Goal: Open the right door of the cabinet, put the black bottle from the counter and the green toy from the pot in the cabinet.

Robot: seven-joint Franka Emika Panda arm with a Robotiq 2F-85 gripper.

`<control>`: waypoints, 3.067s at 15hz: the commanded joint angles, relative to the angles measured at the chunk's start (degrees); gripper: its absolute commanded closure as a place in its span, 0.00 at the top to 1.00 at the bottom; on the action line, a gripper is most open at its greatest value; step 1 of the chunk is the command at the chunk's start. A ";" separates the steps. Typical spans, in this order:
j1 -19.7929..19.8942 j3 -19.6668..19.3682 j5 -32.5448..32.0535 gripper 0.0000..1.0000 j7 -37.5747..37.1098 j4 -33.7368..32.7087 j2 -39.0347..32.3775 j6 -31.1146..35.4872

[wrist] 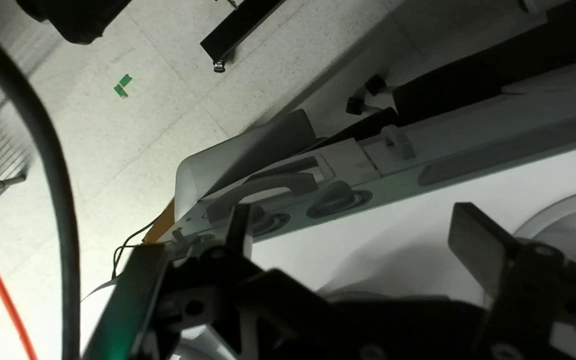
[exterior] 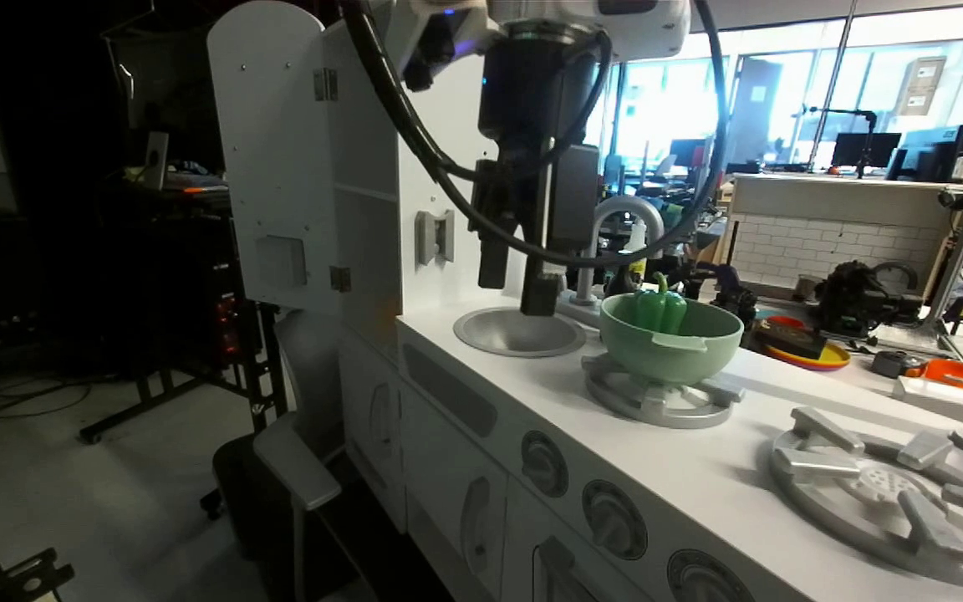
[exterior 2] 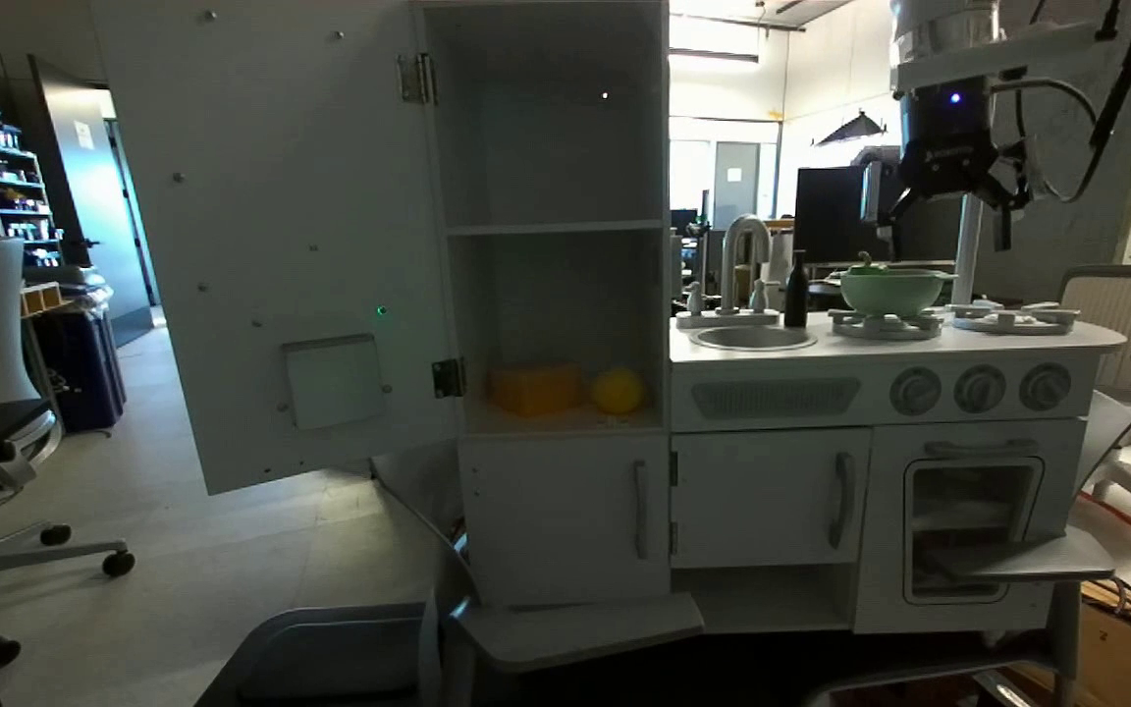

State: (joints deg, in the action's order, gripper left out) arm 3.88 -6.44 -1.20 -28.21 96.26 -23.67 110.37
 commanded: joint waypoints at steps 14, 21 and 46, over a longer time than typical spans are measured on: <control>-1.01 -1.50 3.98 1.00 -9.80 -15.42 -6.85 3.62; -1.67 -1.54 3.30 1.00 -14.41 -29.62 -17.84 4.01; -3.37 -3.38 -4.14 1.00 -20.65 -58.50 -39.96 0.66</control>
State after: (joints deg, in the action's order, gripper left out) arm 0.80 -9.01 -4.63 -47.58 41.79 -60.98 111.31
